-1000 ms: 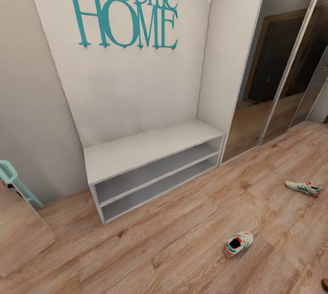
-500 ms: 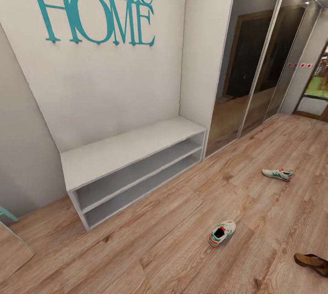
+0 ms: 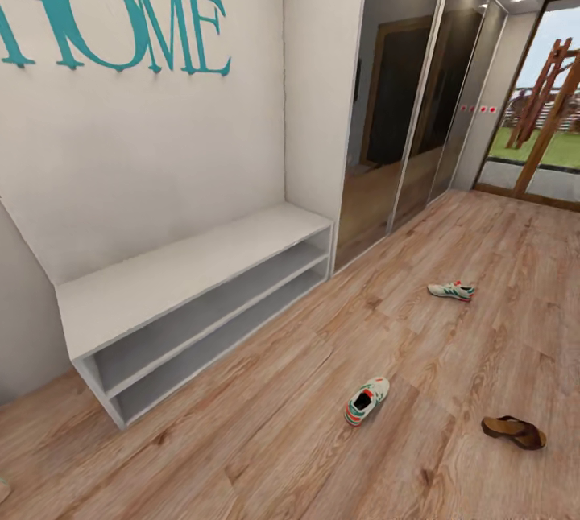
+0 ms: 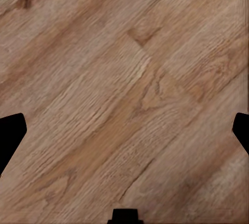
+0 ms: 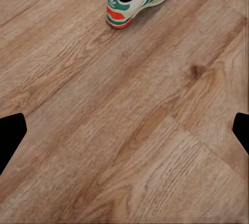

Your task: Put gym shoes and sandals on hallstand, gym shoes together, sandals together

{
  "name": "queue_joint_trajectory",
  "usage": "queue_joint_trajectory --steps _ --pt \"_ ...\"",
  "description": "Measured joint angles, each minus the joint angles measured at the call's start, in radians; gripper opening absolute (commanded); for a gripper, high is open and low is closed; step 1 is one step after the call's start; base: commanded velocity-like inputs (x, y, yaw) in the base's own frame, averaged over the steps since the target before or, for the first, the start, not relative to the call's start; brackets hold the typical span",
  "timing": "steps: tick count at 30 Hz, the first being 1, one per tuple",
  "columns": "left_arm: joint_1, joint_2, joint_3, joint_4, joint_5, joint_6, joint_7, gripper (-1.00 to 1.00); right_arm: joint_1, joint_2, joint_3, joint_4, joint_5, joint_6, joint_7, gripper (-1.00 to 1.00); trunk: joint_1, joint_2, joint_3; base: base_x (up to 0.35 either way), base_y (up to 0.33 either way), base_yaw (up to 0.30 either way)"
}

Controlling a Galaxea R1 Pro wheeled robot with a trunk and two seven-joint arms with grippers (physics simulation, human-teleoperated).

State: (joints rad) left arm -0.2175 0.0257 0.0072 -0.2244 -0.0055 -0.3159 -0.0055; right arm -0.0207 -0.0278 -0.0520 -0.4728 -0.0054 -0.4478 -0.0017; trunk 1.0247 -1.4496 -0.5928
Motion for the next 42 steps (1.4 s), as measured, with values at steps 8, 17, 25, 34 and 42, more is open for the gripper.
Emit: queue_joint_trajectory --steps 8,17,25,34,42 --pt "0.0 0.0 0.0 0.0 0.0 0.0 0.0 1.0 0.0 0.0 0.0 -0.001 0.0 0.0 0.0 1.0 0.0 0.0 -0.007 0.279 0.096 -0.262" --pt "0.0 0.0 0.0 0.0 0.0 0.0 0.0 1.0 0.0 0.0 0.001 -0.002 0.0 0.0 0.002 1.0 0.0 0.0 -0.014 0.307 0.149 -0.266" --pt "0.0 0.0 0.0 0.0 0.0 0.0 0.0 1.0 0.0 0.0 0.001 -0.001 -0.001 0.0 0.001 1.0 0.0 0.0 -0.019 0.289 0.217 -0.269" --pt "0.0 0.0 0.0 0.0 -0.001 0.0 0.0 1.0 0.0 0.0 0.001 0.0 0.0 0.0 0.002 1.0 0.0 0.0 -0.025 0.284 0.23 -0.269" --pt "0.0 0.0 0.0 0.0 -0.001 0.0 0.0 1.0 0.0 0.0 0.001 -0.001 -0.001 0.0 0.003 1.0 0.0 0.0 -0.031 0.284 0.23 -0.269"
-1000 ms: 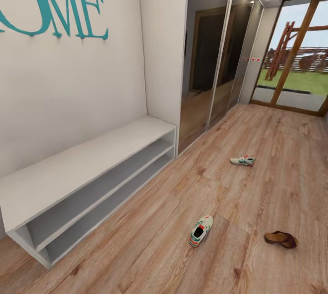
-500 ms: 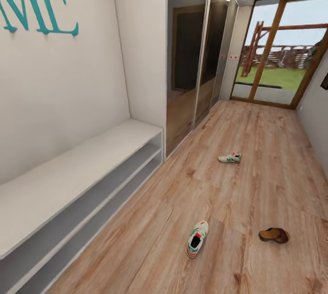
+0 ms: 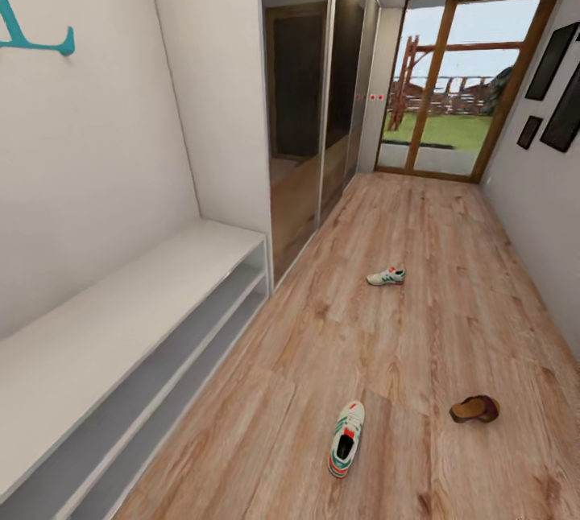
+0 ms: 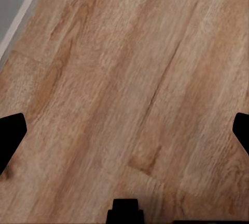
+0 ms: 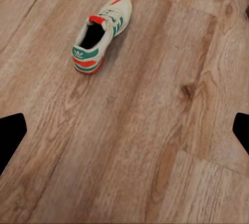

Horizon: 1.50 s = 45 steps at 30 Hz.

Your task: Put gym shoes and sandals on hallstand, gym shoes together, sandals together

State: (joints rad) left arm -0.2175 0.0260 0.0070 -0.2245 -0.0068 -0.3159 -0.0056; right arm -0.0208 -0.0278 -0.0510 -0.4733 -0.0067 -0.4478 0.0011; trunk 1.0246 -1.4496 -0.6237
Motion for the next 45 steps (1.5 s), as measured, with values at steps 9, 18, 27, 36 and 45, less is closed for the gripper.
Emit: queue_joint_trajectory --steps 9,18,27,36,45 --pt "0.0 0.0 0.0 0.0 0.001 0.0 0.0 1.0 0.0 0.0 -0.001 0.0 0.0 0.0 -0.001 1.0 0.0 0.0 -0.006 0.244 0.207 -0.269" --pt "0.0 0.0 0.0 0.0 0.0 0.0 0.0 1.0 0.0 0.0 -0.001 0.0 0.0 0.0 -0.001 1.0 0.0 0.0 -0.013 0.08 0.068 -0.269" --pt "0.0 0.0 0.0 0.0 0.0 0.0 0.0 1.0 0.0 0.0 -0.001 0.0 0.0 0.0 -0.001 1.0 0.001 0.0 -0.02 0.005 0.004 -0.269" --pt "0.0 0.0 0.0 0.0 0.001 0.0 0.0 1.0 0.0 0.0 -0.002 -0.001 0.0 0.0 -0.001 1.0 0.001 0.0 -0.028 0.0 0.0 -0.269" --pt "0.0 0.0 0.001 0.0 0.001 0.0 0.001 1.0 0.0 0.0 -0.002 -0.001 0.0 0.0 -0.001 1.0 0.001 0.0 -0.035 0.0 0.0 -0.269"
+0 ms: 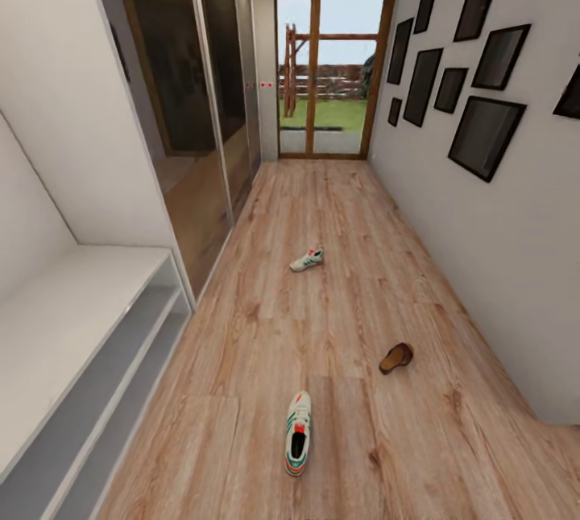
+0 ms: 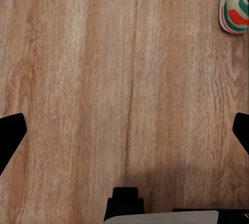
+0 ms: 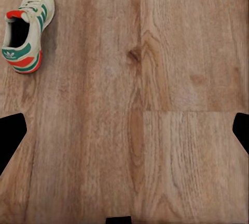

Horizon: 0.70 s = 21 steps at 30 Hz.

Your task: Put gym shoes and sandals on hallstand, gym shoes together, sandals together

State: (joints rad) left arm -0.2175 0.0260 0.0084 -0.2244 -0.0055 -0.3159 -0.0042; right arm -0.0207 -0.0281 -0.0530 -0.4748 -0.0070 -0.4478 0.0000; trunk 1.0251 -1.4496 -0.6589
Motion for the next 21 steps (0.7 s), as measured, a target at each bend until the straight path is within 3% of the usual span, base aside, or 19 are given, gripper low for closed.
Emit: queue_joint_trajectory --steps 21 --pt "0.0 0.0 0.001 0.0 0.0 0.0 0.0 1.0 0.0 0.0 -0.02 0.0 0.0 0.0 -0.001 1.0 0.0 0.0 -0.023 0.0 0.0 -0.221"
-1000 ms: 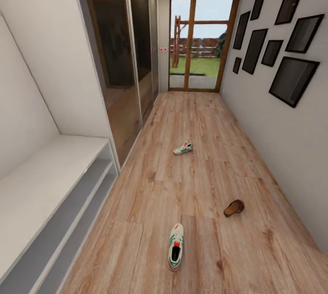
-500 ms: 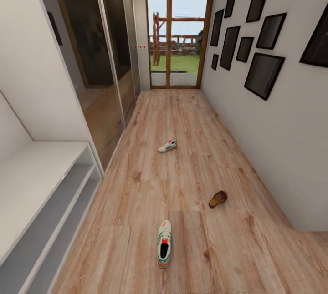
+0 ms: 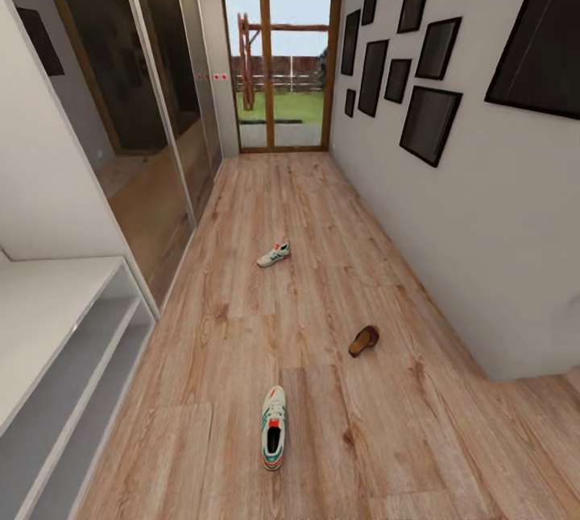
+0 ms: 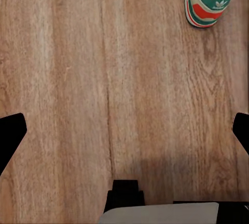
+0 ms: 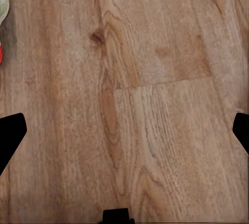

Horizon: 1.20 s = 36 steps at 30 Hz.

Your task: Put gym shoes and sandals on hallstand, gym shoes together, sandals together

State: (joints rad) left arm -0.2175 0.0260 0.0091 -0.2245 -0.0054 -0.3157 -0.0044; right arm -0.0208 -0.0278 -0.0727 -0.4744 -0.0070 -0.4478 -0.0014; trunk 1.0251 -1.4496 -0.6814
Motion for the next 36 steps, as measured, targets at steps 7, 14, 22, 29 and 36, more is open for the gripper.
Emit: queue_joint_trajectory --steps 7,14,22,29,36 --pt "0.0 0.0 -0.002 0.0 0.001 0.002 0.0 1.0 0.0 0.0 0.001 -0.003 0.004 0.0 -0.001 1.0 0.0 0.0 -0.001 0.0 0.0 -0.007" --pt "-0.013 -0.002 0.001 -0.008 0.01 0.013 0.0 1.0 0.0 0.0 0.001 -0.049 0.004 0.0 -0.001 1.0 0.0 0.0 -0.001 0.0 0.0 -0.001" --pt "-0.184 -0.016 0.0 -0.012 0.004 0.079 0.007 1.0 -0.003 -0.019 -0.001 -0.224 0.007 0.031 -0.002 1.0 0.0 0.0 -0.001 0.0 0.0 0.0" --pt "-0.304 -0.017 0.0 -0.016 0.008 0.218 0.013 1.0 -0.04 -0.058 -0.002 -0.404 0.006 0.203 -0.003 1.0 0.0 0.0 -0.001 0.0 0.0 0.0" --pt "-0.331 -0.017 0.002 -0.02 0.01 0.254 0.013 1.0 -0.147 -0.074 -0.002 -0.488 0.007 0.422 -0.001 1.0 0.0 0.0 -0.001 0.0 0.0 0.0"
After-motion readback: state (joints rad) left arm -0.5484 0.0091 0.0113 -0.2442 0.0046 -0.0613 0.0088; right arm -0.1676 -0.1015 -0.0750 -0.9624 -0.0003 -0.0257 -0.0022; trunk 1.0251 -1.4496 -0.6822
